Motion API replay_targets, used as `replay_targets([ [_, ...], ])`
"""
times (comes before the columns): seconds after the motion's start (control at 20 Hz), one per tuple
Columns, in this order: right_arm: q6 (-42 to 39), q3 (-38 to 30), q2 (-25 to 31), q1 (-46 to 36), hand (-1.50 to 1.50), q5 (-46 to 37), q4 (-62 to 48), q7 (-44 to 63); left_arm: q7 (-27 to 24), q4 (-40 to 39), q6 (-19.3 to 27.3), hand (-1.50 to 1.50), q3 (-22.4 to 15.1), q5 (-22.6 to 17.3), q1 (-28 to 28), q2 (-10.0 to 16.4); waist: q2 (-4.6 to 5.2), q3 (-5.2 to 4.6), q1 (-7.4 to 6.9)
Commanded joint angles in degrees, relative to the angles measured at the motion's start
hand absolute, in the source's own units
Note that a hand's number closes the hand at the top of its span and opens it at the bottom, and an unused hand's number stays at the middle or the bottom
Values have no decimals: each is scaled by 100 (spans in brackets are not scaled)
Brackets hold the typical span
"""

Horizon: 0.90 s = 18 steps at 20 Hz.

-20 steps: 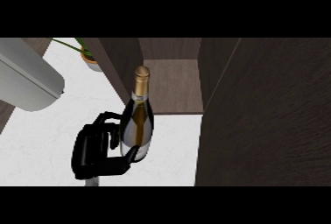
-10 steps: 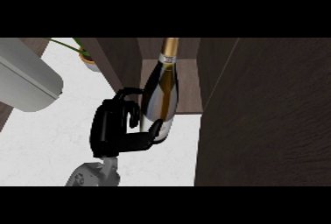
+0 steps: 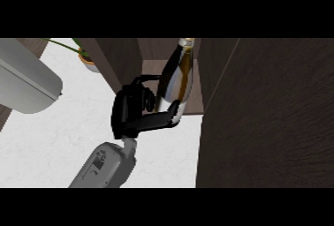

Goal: Pick up the wine, place it into the cabinet and close the cabinet

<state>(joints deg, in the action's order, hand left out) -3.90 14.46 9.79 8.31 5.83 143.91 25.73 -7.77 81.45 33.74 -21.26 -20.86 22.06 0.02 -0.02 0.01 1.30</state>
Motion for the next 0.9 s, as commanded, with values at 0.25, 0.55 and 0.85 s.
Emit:
replay_targets([
  [0.25,-199,293,-188,824,-150,385,885,-170,-896,-1549,25,150,-201,-733,562,-2,3,-1,63],
  [0.55,-51,430,-248,517,-150,272,1040,233,-1595,-2372,22,150,-373,-1228,737,-2,14,-8,55],
  [0.85,-372,-308,43,422,-150,909,983,197,-2407,-3018,-234,150,-380,-2074,735,-2,28,-5,80],
])
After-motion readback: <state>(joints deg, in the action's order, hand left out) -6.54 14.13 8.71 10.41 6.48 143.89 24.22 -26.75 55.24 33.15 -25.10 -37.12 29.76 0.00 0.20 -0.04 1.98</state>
